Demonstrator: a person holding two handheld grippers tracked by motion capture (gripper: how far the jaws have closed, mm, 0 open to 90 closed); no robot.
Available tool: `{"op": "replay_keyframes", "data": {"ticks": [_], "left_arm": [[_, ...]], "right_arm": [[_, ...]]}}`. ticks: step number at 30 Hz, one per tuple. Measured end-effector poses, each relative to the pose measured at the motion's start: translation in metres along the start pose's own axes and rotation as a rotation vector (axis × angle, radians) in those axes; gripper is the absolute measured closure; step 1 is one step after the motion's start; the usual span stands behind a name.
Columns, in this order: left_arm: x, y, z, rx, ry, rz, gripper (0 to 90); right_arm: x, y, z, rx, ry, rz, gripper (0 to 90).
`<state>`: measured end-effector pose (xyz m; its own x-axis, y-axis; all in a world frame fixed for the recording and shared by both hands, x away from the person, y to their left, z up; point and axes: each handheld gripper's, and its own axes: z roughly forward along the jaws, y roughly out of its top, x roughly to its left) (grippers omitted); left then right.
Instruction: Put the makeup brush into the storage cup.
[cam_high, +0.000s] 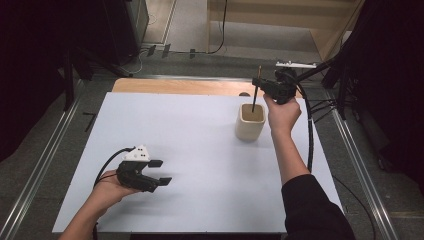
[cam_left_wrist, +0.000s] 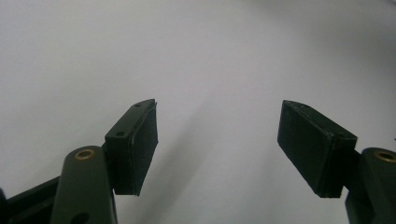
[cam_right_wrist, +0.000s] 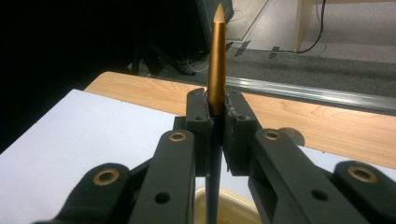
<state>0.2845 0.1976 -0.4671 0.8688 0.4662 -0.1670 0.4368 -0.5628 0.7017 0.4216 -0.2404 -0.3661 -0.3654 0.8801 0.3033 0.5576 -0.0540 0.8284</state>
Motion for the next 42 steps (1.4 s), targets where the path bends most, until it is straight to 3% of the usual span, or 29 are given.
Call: {"op": "replay_keyframes", "data": {"ticks": [25,42], "left_arm": [[0.0,0.0,0.0,0.005,-0.001,0.002,29.5],[0.0,0.0,0.0,0.005,0.002,0.003,29.5]], "right_arm": [[-0.011,-0.041,0.012,0.03,0.002,0.018,83.2],[-0.012,-0.048,0.016,0.04,0.007,0.023,83.0]]}}
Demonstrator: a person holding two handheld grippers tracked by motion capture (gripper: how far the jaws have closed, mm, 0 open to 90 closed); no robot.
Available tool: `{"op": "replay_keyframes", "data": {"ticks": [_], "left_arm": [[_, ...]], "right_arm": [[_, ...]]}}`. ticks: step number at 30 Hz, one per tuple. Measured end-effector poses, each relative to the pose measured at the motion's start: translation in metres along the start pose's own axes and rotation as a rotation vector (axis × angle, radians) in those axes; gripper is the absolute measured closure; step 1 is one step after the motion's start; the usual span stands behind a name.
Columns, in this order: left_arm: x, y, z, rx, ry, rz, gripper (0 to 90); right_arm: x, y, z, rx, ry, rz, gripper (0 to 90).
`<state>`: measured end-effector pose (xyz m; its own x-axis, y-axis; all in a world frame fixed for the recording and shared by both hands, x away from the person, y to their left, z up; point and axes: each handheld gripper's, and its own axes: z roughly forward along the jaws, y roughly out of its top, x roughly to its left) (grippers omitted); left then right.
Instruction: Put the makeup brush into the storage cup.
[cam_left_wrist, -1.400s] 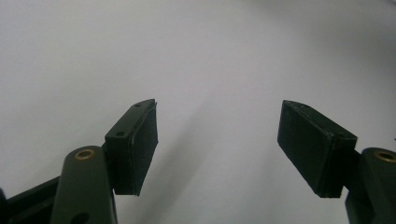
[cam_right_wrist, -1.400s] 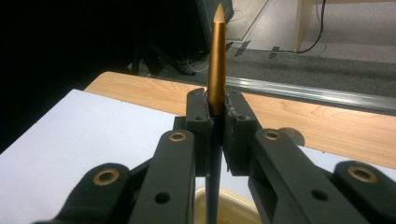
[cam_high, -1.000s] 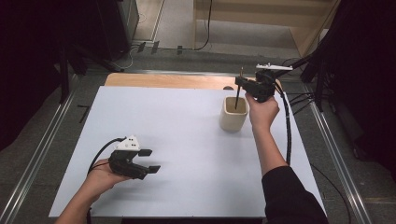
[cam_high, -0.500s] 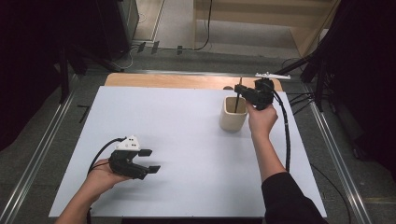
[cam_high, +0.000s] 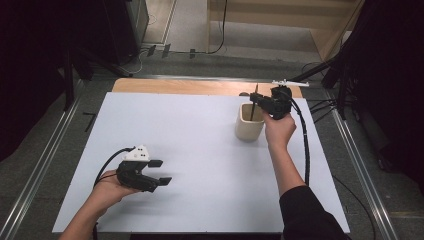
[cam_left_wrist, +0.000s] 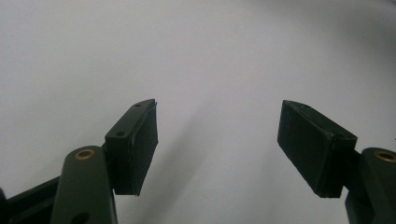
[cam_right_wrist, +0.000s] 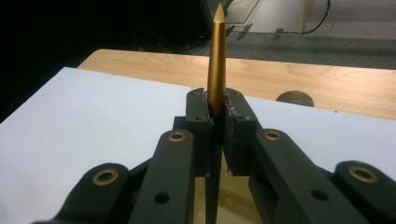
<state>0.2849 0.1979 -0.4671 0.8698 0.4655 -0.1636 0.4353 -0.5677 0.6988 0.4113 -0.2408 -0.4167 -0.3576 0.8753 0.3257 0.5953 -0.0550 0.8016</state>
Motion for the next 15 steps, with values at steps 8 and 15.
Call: {"op": "replay_keyframes", "data": {"ticks": [8,15], "left_arm": [[0.0,0.0,0.0,0.0,0.001,-0.001,29.5],[-0.0001,0.0,-0.0001,-0.001,0.0,-0.001,29.5]], "right_arm": [[-0.0006,0.0001,-0.0006,0.005,-0.001,-0.002,83.0],[0.0004,0.0002,-0.0008,0.003,0.001,-0.009,76.4]]}}
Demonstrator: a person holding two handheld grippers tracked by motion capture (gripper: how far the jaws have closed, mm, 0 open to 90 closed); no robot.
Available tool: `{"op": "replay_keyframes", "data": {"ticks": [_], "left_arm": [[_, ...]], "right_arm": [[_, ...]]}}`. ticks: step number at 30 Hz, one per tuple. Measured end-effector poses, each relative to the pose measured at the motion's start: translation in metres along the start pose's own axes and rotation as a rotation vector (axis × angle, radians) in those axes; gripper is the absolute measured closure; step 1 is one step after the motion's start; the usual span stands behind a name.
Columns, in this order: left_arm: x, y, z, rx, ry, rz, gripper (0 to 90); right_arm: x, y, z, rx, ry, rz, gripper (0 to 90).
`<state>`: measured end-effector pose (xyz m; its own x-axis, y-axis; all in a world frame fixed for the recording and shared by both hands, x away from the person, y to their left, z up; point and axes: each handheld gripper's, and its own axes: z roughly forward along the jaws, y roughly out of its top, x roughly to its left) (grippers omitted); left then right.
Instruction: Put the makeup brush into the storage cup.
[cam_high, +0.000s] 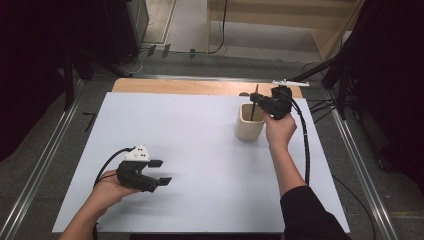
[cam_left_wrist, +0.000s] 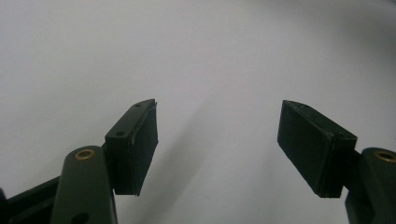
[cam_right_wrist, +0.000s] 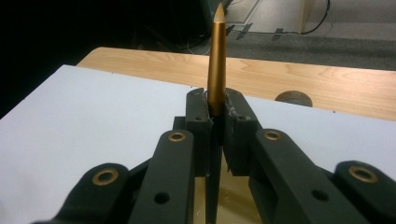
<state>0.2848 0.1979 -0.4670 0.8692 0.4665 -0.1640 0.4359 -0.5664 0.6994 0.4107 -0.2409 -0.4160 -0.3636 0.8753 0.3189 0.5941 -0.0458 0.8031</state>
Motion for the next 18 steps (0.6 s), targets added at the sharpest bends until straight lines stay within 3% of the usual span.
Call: {"op": "replay_keyframes", "data": {"ticks": [3,6,18], "left_arm": [[0.0,0.0,0.0,-0.001,0.001,-0.002,29.6],[0.0,0.0,0.0,0.001,-0.001,0.001,29.5],[0.0,0.0,0.0,0.0,0.0,-0.003,29.5]], "right_arm": [[0.001,0.001,-0.001,-0.025,0.028,-0.007,47.1],[0.005,0.001,-0.004,-0.045,0.011,-0.085,30.3],[0.018,-0.003,-0.012,0.035,0.078,-0.14,27.3]]}}
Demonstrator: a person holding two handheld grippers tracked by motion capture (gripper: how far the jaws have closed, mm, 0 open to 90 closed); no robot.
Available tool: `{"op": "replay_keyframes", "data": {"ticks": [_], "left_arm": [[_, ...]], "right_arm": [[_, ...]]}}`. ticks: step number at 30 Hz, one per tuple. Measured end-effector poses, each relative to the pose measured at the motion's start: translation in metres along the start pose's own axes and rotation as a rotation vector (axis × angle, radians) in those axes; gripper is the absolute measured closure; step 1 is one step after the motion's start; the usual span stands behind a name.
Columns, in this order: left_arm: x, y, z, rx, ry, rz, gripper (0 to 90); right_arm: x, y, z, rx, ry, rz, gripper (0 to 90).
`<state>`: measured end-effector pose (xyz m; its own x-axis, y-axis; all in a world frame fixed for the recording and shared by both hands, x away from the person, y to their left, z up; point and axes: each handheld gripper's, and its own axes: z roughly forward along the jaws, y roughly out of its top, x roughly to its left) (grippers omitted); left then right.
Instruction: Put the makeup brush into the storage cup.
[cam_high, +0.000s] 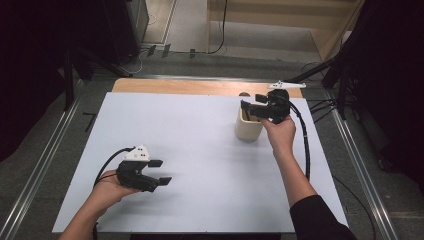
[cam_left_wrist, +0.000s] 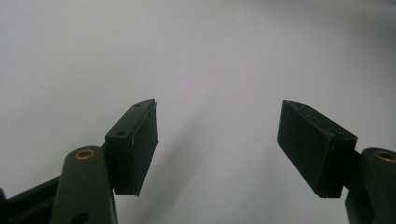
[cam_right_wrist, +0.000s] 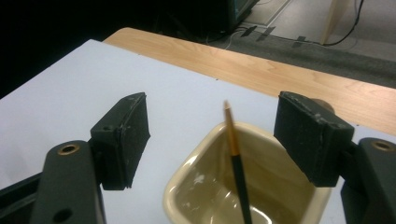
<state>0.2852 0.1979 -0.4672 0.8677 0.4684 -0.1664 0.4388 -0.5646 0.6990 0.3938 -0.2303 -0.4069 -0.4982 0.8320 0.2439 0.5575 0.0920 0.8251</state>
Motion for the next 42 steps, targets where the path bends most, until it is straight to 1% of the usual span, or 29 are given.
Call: {"op": "replay_keyframes", "data": {"ticks": [5,7,13,15,18,20,21,26,30,33,42], "left_arm": [[0.0,0.0,0.0,0.0,0.0,-0.001,29.5],[0.0,0.0,0.0,0.0,0.001,-0.002,29.5],[0.0,0.0,0.0,-0.002,0.001,-0.001,29.5],[0.0,0.0,0.0,-0.002,0.001,-0.001,29.5],[0.0,0.0,-0.001,-0.005,-0.001,-0.005,29.5],[0.0,0.0,-0.001,-0.005,-0.002,-0.004,29.5],[0.0,0.0,-0.001,-0.007,-0.004,-0.006,29.5],[0.001,0.0,-0.001,-0.007,-0.003,-0.007,29.5],[0.001,0.0,-0.001,-0.007,-0.002,-0.007,29.5],[0.001,0.0,-0.002,-0.005,-0.001,-0.005,29.4],[0.001,-0.001,-0.001,-0.005,0.001,-0.008,29.5]], "right_arm": [[0.006,-0.002,-0.004,0.02,0.021,-0.031,26.8],[0.008,-0.003,-0.005,0.029,0.044,-0.031,26.7],[0.014,-0.006,-0.008,0.051,0.08,-0.04,26.4],[0.016,-0.007,-0.009,0.065,0.076,-0.041,26.4],[0.018,-0.01,-0.011,0.078,0.087,-0.04,26.4],[0.021,-0.011,-0.013,0.09,0.094,-0.049,26.4],[0.022,-0.013,-0.014,0.088,0.096,-0.058,26.5],[0.026,-0.018,-0.018,0.094,0.113,-0.067,26.4],[0.029,-0.022,-0.019,0.115,0.127,-0.091,26.0],[0.031,-0.025,-0.021,0.11,0.146,-0.093,25.9],[0.04,-0.035,-0.026,0.114,0.167,-0.121,25.4]]}}
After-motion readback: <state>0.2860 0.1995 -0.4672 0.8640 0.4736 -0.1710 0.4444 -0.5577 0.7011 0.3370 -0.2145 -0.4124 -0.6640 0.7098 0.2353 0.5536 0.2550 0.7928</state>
